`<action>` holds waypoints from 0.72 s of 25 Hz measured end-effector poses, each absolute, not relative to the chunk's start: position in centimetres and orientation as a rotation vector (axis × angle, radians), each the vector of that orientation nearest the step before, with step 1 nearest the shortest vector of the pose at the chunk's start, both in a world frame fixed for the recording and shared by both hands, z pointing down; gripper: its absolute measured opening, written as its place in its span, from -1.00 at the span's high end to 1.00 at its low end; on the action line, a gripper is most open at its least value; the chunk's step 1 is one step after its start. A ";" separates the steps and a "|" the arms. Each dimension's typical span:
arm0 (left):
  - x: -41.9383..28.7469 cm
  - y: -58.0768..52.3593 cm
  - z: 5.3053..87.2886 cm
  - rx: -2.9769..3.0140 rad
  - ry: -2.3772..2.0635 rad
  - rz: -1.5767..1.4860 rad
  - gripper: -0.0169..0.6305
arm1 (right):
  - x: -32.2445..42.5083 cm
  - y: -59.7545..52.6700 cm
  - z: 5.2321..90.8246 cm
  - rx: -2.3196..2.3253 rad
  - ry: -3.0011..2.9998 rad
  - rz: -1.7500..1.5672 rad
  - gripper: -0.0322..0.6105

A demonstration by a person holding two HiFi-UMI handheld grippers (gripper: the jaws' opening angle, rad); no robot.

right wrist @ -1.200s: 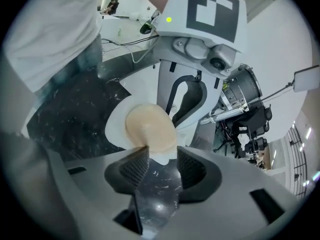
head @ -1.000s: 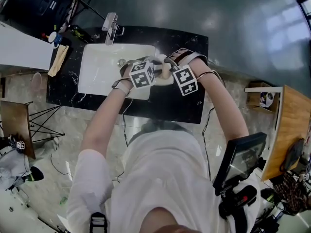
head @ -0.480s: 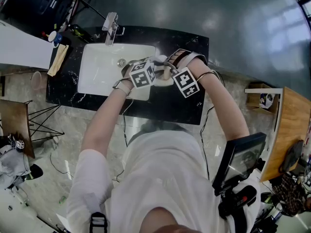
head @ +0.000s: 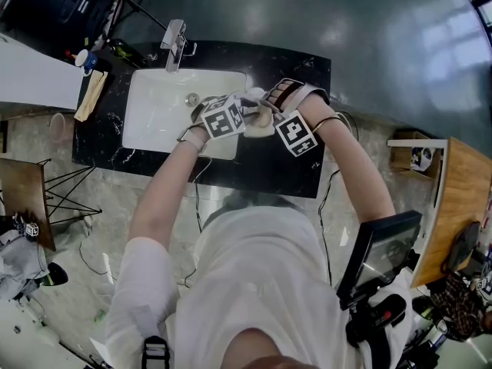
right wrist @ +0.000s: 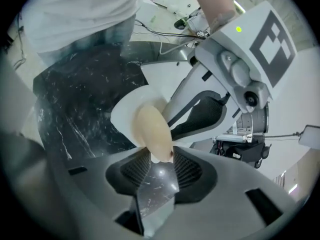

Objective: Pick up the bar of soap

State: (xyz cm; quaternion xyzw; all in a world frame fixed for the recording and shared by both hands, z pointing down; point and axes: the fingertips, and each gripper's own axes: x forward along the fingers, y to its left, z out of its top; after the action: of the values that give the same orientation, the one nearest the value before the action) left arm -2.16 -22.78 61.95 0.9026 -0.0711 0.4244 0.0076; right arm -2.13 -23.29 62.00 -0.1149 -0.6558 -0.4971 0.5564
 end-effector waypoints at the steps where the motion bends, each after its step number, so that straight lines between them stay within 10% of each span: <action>1: -2.1 -22.7 61.9 2.825 -0.220 1.332 0.69 | -2.2 -23.2 62.0 -0.287 -1.526 -1.200 0.46; 18: -2.3 -23.0 60.8 2.864 -0.279 1.257 0.72 | -2.6 -23.4 61.5 -0.083 -1.528 -1.295 0.49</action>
State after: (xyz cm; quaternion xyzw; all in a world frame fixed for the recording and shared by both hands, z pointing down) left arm -2.31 -22.96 60.85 0.9121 -0.0888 0.4003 0.0009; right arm -2.64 -23.38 61.54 -0.0348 -0.6423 -0.5443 0.5385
